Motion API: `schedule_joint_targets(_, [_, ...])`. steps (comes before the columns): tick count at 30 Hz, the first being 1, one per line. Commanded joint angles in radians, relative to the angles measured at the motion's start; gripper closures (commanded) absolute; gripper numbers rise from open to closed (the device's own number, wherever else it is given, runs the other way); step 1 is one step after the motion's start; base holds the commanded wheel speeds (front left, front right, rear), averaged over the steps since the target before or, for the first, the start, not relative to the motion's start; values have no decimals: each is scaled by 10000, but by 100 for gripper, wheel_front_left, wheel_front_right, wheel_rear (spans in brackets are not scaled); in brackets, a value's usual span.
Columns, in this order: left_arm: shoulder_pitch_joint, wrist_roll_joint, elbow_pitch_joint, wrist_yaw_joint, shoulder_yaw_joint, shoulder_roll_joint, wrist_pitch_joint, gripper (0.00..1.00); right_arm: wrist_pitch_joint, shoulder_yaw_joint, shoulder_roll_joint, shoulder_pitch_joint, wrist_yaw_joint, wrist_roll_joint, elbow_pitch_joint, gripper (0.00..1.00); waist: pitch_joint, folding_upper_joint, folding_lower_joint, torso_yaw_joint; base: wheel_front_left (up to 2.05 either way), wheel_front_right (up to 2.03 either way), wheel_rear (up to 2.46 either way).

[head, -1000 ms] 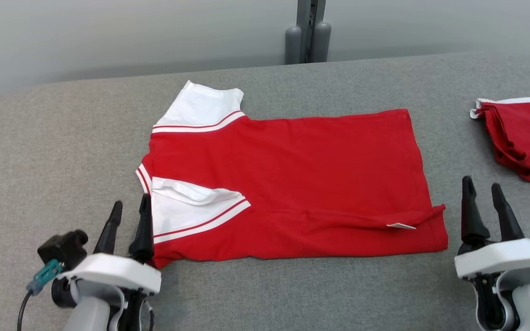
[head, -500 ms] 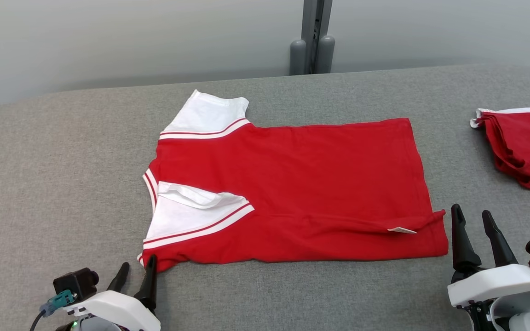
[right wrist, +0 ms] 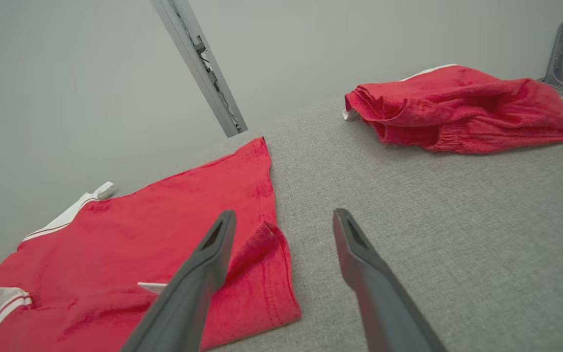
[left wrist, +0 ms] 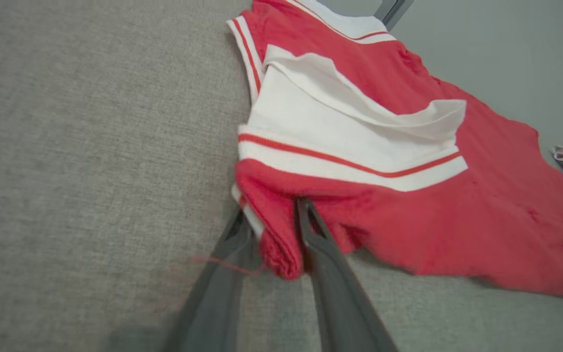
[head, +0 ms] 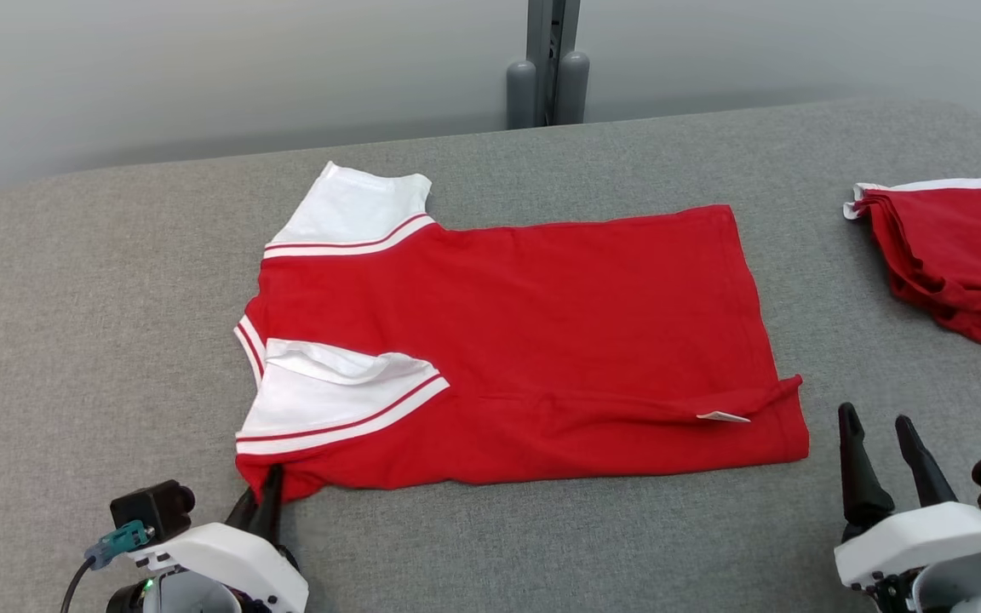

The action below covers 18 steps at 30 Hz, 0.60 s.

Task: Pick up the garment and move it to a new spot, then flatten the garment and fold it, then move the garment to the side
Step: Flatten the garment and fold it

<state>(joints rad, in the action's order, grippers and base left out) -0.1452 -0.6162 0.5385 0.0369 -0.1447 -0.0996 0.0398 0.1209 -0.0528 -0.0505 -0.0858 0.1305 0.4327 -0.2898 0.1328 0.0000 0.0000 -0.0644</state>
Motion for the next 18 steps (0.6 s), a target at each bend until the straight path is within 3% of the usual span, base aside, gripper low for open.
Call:
schedule_joint_targets(1, [-128, 44, -95, 0, 18, -34, 110, 100, -122, -128, -40, 104, 5, -162, -164, 0, 6, 0, 0, 12, 0, 0, 0])
schedule_joint_targets(18, [124, 247, -1562, -130, -261, -136, 326, 100, -1309, 243, -29, -975, 5, -612, -2737, 0, -52, 0, 0, 664, 0, 0, 0])
